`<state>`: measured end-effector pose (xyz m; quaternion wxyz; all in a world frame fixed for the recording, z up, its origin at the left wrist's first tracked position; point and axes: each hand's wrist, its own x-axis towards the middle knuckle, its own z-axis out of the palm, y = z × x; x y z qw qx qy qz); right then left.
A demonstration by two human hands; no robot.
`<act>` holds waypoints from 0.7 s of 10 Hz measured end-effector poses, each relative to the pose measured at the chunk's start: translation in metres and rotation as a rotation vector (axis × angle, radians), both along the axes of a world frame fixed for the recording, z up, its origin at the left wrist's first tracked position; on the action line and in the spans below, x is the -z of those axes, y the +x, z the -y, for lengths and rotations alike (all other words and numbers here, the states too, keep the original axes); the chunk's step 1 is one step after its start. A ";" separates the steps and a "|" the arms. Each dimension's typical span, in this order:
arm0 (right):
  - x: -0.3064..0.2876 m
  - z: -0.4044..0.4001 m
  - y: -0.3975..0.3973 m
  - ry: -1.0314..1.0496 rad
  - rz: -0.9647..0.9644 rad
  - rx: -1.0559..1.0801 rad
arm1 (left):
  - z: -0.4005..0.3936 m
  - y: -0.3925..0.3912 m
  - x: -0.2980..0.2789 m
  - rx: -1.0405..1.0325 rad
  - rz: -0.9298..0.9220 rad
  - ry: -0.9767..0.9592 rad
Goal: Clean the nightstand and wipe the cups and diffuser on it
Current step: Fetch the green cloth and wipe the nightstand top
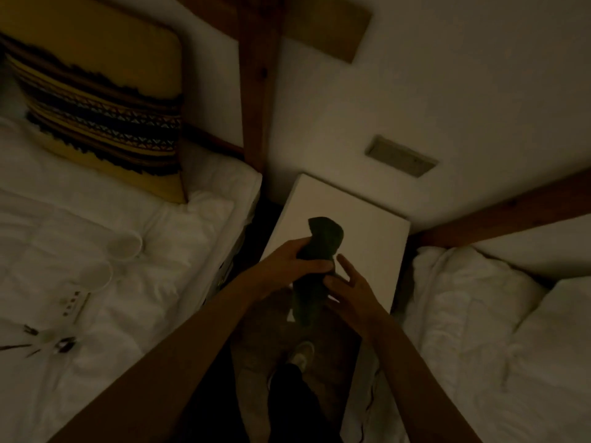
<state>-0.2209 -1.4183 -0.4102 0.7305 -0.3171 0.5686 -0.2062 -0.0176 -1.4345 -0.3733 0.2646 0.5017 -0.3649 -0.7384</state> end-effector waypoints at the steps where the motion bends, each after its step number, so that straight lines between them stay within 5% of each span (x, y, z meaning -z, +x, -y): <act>1: -0.043 0.029 0.007 -0.039 0.103 -0.023 | 0.018 0.004 -0.046 0.027 0.005 -0.084; 4: -0.148 0.073 -0.008 -0.346 0.189 0.011 | 0.064 0.017 -0.151 -0.120 0.079 -0.391; 7: -0.232 0.092 -0.020 -0.783 -0.070 -0.012 | 0.104 0.023 -0.217 -0.034 0.354 -0.636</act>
